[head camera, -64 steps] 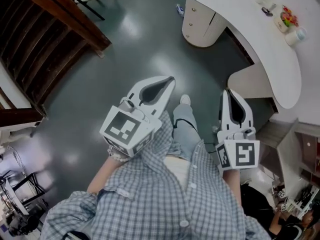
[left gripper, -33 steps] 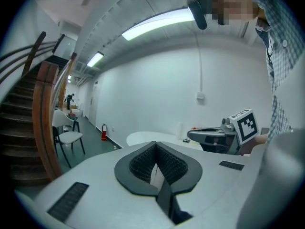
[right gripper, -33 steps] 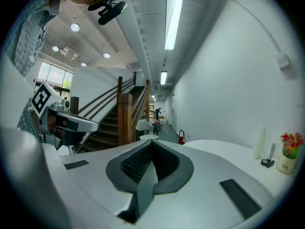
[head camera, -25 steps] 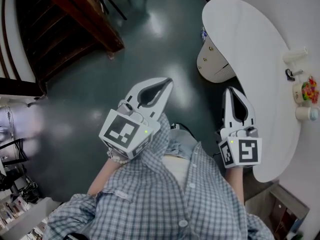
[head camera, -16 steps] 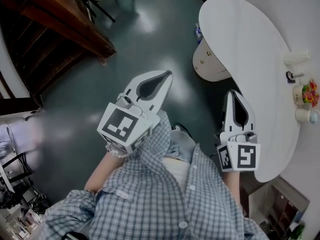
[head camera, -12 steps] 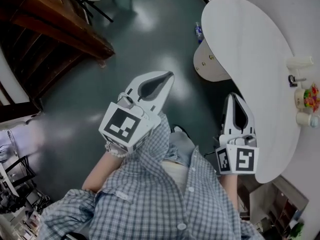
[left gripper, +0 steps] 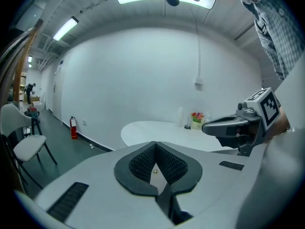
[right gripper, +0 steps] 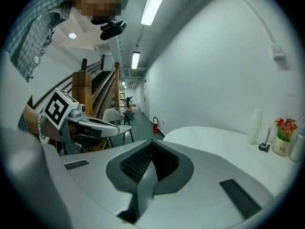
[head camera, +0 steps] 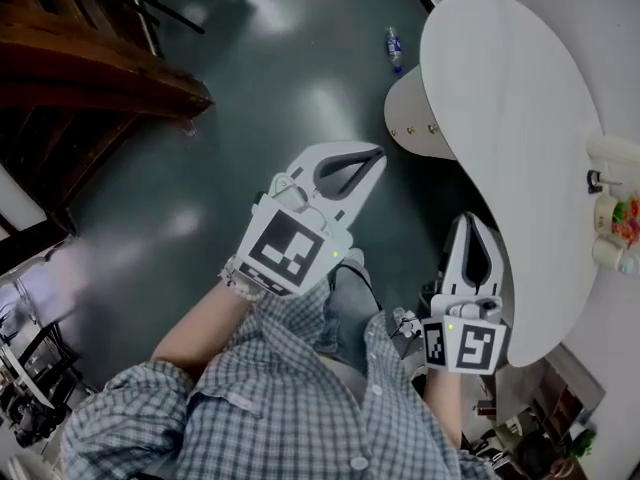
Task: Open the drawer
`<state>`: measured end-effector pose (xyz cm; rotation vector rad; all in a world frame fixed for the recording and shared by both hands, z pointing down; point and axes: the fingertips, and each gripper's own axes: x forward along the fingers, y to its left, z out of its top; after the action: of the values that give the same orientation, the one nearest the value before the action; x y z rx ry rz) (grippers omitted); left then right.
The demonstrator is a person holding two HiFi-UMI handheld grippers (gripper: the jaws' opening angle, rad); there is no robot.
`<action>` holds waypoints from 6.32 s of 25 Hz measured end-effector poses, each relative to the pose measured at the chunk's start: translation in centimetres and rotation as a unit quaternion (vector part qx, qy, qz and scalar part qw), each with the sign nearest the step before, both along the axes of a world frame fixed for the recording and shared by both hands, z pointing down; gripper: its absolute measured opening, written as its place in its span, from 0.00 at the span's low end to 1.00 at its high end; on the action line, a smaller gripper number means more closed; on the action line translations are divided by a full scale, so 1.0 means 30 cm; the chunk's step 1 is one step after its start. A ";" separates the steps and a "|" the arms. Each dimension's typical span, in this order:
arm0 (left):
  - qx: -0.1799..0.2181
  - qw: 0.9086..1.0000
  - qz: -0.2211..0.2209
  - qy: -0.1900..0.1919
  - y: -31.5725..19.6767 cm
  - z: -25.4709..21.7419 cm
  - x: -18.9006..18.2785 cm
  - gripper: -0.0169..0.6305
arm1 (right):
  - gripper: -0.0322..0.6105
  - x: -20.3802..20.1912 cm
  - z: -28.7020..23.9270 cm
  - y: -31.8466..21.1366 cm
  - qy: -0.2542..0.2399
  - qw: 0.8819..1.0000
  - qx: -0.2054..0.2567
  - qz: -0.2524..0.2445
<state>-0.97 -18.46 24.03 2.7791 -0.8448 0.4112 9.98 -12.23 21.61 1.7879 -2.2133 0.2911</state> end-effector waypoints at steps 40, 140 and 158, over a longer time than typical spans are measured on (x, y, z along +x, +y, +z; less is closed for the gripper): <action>-0.041 0.998 0.029 -0.029 -0.172 0.848 0.350 0.03 | 0.05 0.142 0.677 -0.101 0.032 0.997 -0.074 0.012; -0.051 0.981 0.054 -0.177 0.176 1.159 0.121 0.19 | 0.05 0.159 0.540 0.007 -0.021 0.998 -0.036 0.043; -0.101 0.983 -0.002 -0.154 0.195 1.153 0.076 0.21 | 0.05 0.205 0.567 0.032 -0.041 0.996 -0.039 0.065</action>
<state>1.32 -12.62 58.62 2.5613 -0.8183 0.8916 16.14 -11.27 38.61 1.9128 -2.1112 0.4815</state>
